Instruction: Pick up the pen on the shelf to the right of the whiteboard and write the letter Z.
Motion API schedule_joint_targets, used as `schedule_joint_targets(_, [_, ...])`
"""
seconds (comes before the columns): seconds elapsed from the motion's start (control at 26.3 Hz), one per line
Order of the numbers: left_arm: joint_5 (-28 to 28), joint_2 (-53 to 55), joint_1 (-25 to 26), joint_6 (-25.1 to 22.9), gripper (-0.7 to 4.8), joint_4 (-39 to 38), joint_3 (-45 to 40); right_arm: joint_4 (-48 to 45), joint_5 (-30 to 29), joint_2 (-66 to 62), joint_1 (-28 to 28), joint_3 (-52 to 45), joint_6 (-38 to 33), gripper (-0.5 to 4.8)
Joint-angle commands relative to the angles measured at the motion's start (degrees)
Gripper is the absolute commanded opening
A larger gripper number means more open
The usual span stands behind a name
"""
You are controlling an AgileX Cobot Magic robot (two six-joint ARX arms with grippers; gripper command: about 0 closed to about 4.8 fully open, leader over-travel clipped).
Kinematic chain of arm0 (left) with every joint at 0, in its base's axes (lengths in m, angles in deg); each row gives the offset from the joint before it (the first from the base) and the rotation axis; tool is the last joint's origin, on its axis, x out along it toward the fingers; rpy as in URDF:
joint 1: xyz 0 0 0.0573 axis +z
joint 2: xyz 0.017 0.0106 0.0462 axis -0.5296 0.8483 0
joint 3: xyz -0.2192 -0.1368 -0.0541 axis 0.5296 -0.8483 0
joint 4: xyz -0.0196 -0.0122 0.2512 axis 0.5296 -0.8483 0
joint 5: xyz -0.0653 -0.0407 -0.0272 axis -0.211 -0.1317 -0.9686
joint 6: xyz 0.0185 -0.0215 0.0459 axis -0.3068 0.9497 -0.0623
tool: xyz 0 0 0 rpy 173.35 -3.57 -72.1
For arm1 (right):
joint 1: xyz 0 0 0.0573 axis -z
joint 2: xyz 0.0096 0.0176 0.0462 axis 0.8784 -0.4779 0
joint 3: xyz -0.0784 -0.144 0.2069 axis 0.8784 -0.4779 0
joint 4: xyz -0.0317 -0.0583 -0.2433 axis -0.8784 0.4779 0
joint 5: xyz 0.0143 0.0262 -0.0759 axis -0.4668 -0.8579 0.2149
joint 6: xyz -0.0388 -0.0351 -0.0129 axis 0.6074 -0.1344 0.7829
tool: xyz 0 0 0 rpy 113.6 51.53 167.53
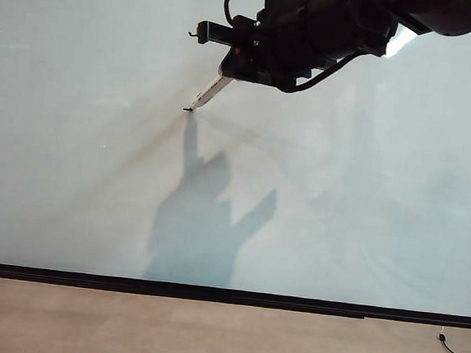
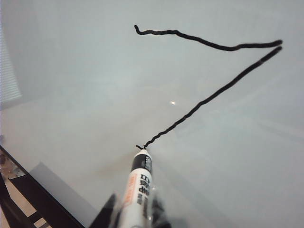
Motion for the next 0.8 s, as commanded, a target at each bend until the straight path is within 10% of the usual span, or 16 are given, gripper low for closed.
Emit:
schedule_joint_targets(0.04, [-0.02, 0.04, 0.0, -0.24, -0.05, 0.33, 0.13, -0.76, 3.54, 0.76, 1.01, 0.24, 0.31, -0.09])
schedule_joint_targets(0.8, [-0.02, 0.04, -0.02, -0.24, -0.05, 0.28, 0.13, -0.92, 3.13, 6.32, 4.79, -4.55, 0.48, -0.09])
